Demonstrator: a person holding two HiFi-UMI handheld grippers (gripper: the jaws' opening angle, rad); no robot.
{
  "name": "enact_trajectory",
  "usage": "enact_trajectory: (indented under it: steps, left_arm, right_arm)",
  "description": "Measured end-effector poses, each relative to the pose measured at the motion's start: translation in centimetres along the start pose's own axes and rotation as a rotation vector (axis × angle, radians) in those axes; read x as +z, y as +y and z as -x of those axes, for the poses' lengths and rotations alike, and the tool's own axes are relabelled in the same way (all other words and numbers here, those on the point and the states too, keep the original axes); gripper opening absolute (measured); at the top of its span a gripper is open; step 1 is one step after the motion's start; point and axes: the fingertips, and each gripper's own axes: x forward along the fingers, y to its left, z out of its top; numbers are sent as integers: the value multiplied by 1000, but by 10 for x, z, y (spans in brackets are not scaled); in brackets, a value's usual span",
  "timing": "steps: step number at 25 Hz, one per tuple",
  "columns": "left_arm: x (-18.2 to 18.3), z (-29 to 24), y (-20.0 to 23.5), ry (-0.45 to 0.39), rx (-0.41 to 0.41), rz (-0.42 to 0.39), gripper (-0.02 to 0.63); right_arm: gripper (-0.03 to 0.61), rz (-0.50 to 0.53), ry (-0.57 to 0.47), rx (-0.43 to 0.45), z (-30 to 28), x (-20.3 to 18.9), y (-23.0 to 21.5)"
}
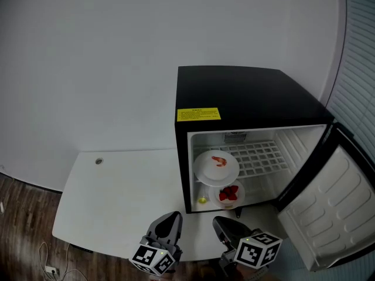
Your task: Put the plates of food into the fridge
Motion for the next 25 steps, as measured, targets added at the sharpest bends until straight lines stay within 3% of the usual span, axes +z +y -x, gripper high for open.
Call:
enact_trajectory:
  steps: [6, 10, 18, 25]
  left_arm:
    - [3, 23, -16, -1, 3, 6, 6]
    - [6, 37, -25, -20, -7, -12, 6]
    - [12, 60, -31, -31, 28, -14, 6]
    - [21, 66, -36, -41, 42, -17, 6]
  right_arm:
    - [6, 256, -8, 6, 14, -1, 24]
    - [6, 364, -18, 5, 24, -4, 34]
    - [5, 515, -48, 13, 34, -10, 57]
    - [5, 521, -69, 29, 36, -8, 67]
